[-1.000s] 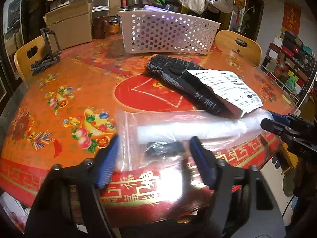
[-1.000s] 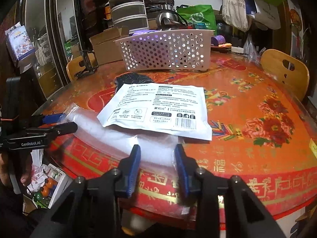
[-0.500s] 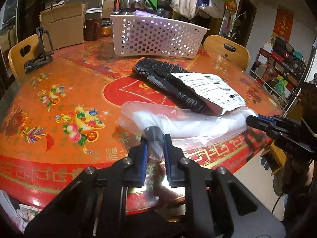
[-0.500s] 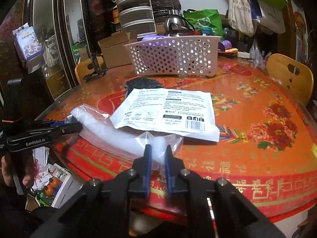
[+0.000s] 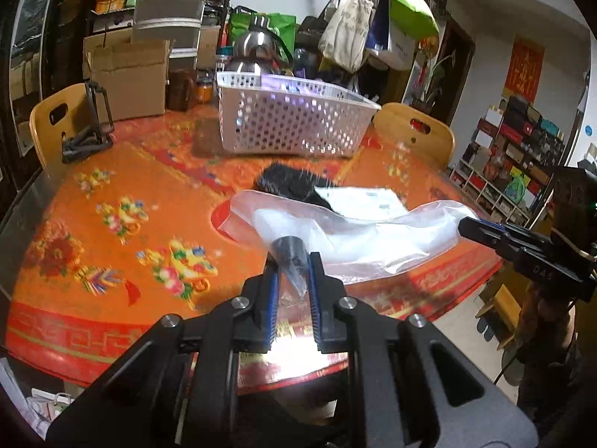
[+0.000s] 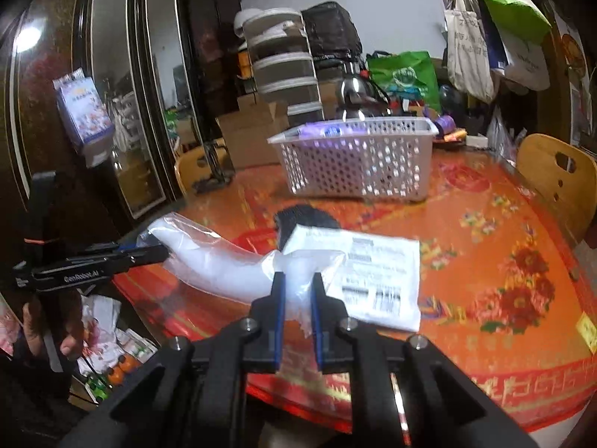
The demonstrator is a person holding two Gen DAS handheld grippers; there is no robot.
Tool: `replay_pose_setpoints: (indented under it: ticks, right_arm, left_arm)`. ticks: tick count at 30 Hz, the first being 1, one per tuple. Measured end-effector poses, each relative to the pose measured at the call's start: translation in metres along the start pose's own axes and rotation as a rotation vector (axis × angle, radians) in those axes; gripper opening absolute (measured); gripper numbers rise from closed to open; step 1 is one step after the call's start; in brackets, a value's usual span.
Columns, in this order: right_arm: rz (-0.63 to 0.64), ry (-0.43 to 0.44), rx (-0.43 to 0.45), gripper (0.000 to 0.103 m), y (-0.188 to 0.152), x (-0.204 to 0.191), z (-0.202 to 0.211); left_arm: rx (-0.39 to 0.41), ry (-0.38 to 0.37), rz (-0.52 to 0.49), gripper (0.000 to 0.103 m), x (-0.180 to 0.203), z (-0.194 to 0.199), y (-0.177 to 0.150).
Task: Organize soft objects
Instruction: 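Carry the clear plastic bag into the white basket and open both tools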
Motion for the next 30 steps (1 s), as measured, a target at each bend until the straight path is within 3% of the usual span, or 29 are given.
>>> replay_pose_setpoints:
  ticks: [16,24,30]
  right_arm:
    - [0.071,-0.054,0.076,0.010,0.109,0.022,-0.027]
    - [0.028,-0.069,0.086,0.010,0.193,0.061,-0.067]
    - [0.000,-0.092,0.028,0.010,0.245,0.092,-0.123]
  left_arm:
    - [0.099,0.002,0.013,0.013,-0.009,-0.005,0.108]
    - [0.117,0.032,-0.006,0.013,-0.013,-0.040,0.204]
    - [0.065,0.054,0.033,0.013,-0.033,-0.097,0.283]
Point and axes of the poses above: each gripper's, at about its wrist camera, not at the fingertips, and z roughly against the way its jaws point, x to its right, y to its top, the point moved 5 cm from there along -z, roughly the way its jaws point, and after that the axes turned 3 degrees about -z, right-handed, at the moved point
